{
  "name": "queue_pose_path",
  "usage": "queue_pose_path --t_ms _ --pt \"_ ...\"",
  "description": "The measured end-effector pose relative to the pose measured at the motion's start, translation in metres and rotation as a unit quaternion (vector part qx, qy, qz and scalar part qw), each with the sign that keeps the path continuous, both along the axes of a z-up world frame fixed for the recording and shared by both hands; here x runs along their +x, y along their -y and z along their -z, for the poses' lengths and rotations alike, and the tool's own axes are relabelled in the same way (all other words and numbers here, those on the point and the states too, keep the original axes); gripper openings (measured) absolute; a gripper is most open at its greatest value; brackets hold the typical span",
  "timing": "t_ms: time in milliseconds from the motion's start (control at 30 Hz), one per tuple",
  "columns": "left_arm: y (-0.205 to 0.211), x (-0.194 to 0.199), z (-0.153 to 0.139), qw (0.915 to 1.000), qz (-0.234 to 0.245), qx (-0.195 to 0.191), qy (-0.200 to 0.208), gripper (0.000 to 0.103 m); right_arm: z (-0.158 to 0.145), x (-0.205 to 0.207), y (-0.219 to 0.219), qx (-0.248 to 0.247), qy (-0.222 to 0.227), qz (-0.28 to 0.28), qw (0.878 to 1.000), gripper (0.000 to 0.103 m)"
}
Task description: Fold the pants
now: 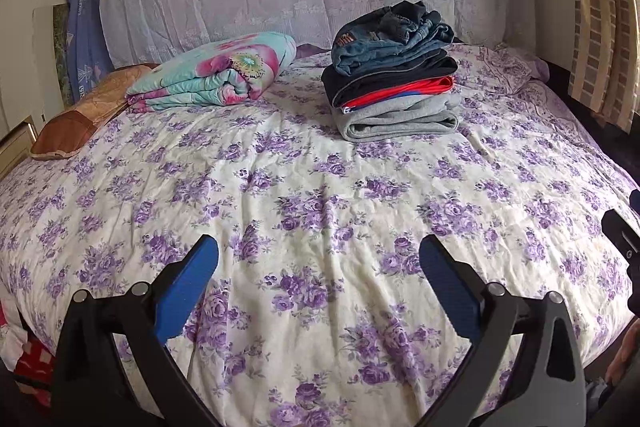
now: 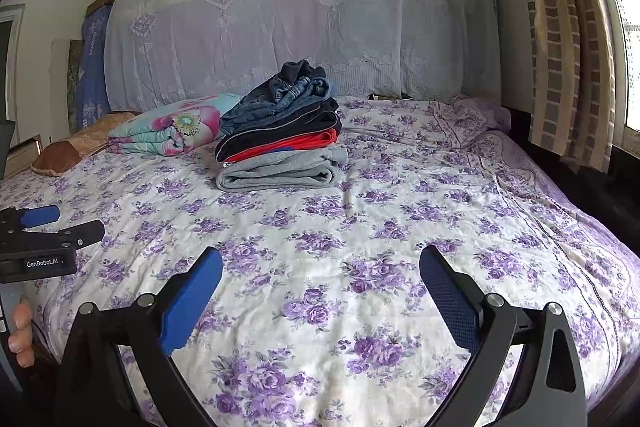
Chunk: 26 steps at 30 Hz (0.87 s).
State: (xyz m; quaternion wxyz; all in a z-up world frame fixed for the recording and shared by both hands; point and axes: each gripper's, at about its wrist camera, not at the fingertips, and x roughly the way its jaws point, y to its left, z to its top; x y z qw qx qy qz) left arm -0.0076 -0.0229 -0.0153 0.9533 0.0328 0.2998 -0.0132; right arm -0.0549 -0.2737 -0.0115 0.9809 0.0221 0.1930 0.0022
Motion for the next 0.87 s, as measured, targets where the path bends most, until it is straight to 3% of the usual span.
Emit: queue_pose_path --t_ms 500,867 --pt "-0.0018 -0.0042 -0.0054 0.9999 0.003 0.002 0.017 0.098 0.0008 -0.0007 0.0001 -0.005 -0.001 -0.002 1.0 0.099" --pt "-0.0058 0.0017 0.0005 0.9999 0.002 -0.007 -0.009 0.098 0.0024 -0.0002 0.0 -0.007 -0.003 -0.006 1.0 0.099"
